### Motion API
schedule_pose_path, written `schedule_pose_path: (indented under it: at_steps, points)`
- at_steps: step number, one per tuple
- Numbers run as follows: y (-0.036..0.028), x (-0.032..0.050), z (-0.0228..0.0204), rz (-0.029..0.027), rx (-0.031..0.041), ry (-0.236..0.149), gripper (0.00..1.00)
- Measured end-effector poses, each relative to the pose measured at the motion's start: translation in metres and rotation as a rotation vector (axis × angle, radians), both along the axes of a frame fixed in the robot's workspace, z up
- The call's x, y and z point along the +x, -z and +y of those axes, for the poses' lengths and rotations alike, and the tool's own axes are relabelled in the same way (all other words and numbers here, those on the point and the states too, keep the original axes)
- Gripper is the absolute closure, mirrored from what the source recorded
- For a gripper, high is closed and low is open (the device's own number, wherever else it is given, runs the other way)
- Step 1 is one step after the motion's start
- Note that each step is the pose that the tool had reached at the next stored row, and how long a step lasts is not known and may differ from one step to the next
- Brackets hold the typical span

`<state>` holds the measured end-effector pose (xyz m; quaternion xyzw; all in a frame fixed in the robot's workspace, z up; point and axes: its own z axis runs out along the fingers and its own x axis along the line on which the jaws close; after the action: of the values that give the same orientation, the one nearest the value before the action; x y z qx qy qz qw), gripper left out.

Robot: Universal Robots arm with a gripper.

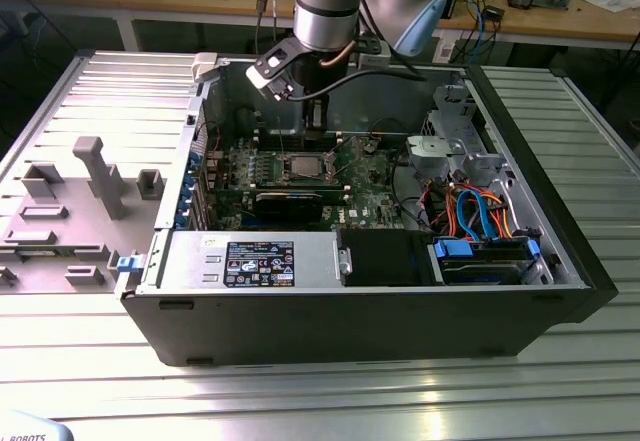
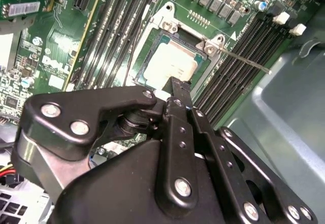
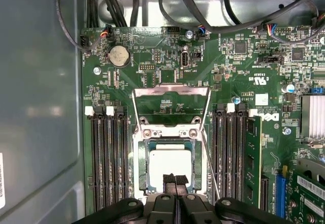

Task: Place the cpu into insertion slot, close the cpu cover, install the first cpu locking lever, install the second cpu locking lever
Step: 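Close the cpu cover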

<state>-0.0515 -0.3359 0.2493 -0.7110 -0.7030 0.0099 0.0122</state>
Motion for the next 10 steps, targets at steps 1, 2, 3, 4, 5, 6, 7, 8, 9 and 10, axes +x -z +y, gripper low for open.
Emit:
schedule_pose_path:
  at_steps: [1,2,3,4,5,6,7,8,9,10]
  points:
    - [0.0001,-0.0001,0.0000,-0.0007,0.0001,0.000,0.89]
    - [0.0001,-0.0001,0.0000,-0.0008,0.0002,0.000,0.89]
    - [0.0001,-0.0001,0.0000,-0.0008,0.0001,0.000,0.89]
    - [0.0000,-0.0001,0.0000,-0.0008,0.0000,0.000,0.89]
    - [0.0000,-0.0001,0.0000,-0.0009,0.0001,0.000,0.89]
    - [-0.0003,-0.0001,0.0000,-0.0009,0.0002,0.000,0.89]
    - [-0.0003,-0.0001,0.0000,-0.0008,0.0005,0.000,0.89]
    - [-0.0003,-0.0001,0.0000,-0.0008,0.0006,0.000,0.89]
    - [-0.0004,-0.0001,0.0000,-0.0008,0.0006,0.000,0.89]
    - [-0.0004,-0.0001,-0.0001,-0.0009,0.0007,0.000,0.89]
